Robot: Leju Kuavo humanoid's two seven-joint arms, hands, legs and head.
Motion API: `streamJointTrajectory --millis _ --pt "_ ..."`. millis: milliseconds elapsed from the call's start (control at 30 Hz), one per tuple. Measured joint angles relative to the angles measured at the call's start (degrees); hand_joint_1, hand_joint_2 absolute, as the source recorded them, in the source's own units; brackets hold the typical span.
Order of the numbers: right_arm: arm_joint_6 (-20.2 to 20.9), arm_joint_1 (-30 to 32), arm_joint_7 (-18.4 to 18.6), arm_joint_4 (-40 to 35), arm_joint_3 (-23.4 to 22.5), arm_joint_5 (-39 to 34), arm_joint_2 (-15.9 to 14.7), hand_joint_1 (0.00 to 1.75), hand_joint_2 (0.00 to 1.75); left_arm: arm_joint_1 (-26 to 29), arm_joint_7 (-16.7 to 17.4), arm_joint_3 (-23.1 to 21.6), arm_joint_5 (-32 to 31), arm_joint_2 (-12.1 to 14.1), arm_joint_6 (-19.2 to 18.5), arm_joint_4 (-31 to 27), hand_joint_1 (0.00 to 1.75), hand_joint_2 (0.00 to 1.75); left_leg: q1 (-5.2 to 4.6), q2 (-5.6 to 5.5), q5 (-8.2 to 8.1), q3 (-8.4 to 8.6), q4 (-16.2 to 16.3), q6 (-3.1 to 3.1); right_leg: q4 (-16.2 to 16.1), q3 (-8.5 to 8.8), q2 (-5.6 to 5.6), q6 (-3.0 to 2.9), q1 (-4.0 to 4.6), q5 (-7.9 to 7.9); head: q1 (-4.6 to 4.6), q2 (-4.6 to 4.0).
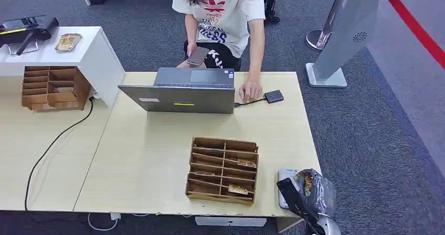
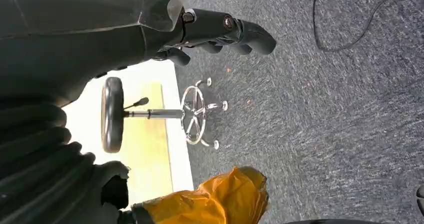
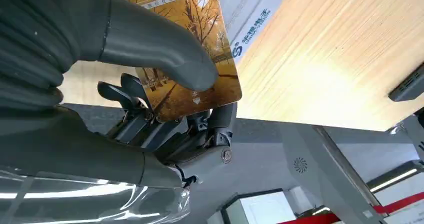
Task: Pass the card to the sensor for recognition and then transmit it.
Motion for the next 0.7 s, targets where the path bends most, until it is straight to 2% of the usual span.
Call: streamJointTrajectory --millis 700 --pt "0.02 -0.30 0.00 0.46 0.00 0.02 0.07 1.75 1.75 -0.01 0.04 0.00 -0.31 0.00 -0.07 0.00 0.00 1.75 0.00 0.00 0.00 0.04 0.00 0.00 0.00 0.03 0.00 0.00 0.00 0.00 0.00 0.00"
